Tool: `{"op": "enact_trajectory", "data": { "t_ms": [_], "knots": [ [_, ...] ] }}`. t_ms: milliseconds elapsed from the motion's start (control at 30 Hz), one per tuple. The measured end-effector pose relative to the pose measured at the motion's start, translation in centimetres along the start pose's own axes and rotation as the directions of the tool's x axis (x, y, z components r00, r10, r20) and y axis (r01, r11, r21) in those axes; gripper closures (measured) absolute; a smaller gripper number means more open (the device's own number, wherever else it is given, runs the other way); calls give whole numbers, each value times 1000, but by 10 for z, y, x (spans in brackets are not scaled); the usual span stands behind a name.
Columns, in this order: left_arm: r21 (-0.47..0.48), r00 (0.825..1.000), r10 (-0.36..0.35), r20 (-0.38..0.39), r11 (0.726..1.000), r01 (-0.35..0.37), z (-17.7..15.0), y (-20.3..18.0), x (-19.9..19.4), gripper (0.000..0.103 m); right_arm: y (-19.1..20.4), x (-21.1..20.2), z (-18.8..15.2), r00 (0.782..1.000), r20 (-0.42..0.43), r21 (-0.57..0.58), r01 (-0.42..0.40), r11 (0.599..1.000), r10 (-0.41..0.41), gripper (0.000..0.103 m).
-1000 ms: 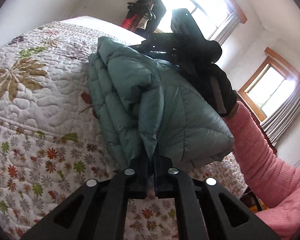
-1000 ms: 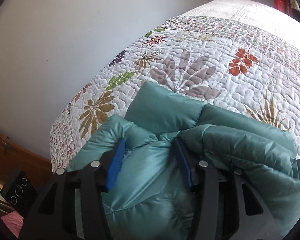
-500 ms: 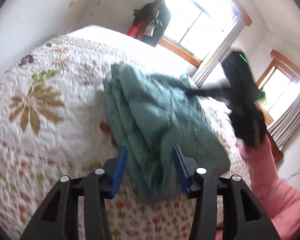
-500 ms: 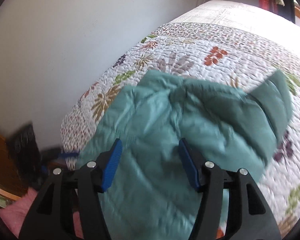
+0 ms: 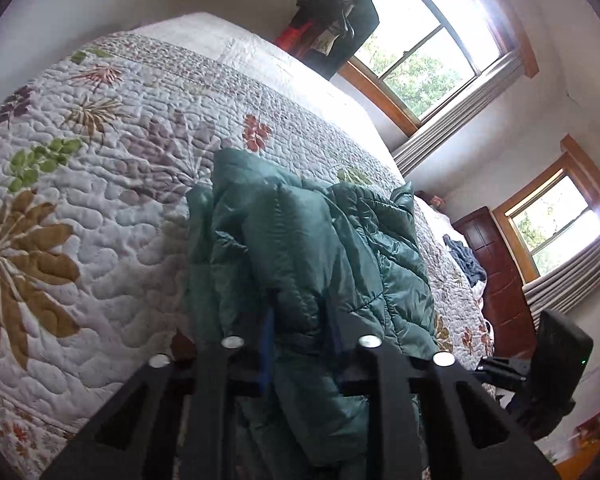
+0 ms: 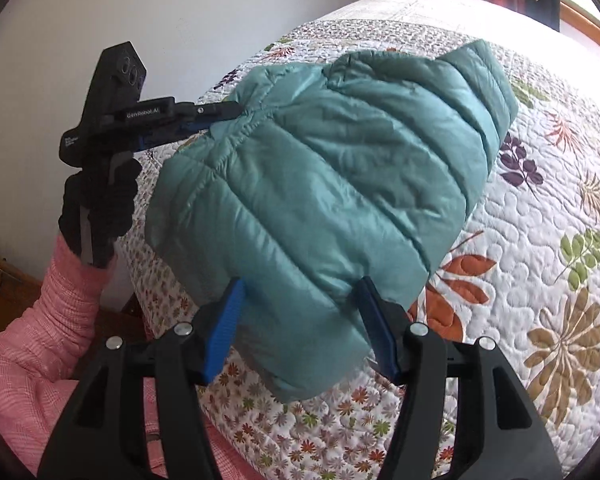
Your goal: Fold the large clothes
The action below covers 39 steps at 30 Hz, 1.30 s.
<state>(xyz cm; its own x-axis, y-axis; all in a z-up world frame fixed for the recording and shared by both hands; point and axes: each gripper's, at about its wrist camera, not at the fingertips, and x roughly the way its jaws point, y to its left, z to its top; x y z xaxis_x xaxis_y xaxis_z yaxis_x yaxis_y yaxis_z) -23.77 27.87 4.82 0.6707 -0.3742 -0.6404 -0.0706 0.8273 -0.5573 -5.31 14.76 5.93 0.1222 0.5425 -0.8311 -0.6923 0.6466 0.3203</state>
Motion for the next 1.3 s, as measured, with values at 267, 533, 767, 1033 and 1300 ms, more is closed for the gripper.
{"op": "enact_trajectory", "data": {
  "t_ms": [267,533,767,1033,1300],
  "knots": [
    [-10,1000,20,-17,1000,-20,-20,23,-2,92,2,12,-5,1000,9,-11,-9,1000,9,42],
    [-7,999,38,-30,999,-38,-29,27,7,90,-3,16,-3,999,16,26,-43,999,42,39],
    [-16,1000,27,-7,1000,-27,-19,18,-16,42,-38,-4,-5,988,86,171,-139,975,126,31],
    [11,997,-22,-72,1000,23,-10,12,-3,17,-82,1,-4,969,150,311,-237,921,198,21],
    [-68,977,-154,-148,987,145,-15,36,28,11,-109,19,-12,941,174,401,-336,852,289,18]
  ]
}}
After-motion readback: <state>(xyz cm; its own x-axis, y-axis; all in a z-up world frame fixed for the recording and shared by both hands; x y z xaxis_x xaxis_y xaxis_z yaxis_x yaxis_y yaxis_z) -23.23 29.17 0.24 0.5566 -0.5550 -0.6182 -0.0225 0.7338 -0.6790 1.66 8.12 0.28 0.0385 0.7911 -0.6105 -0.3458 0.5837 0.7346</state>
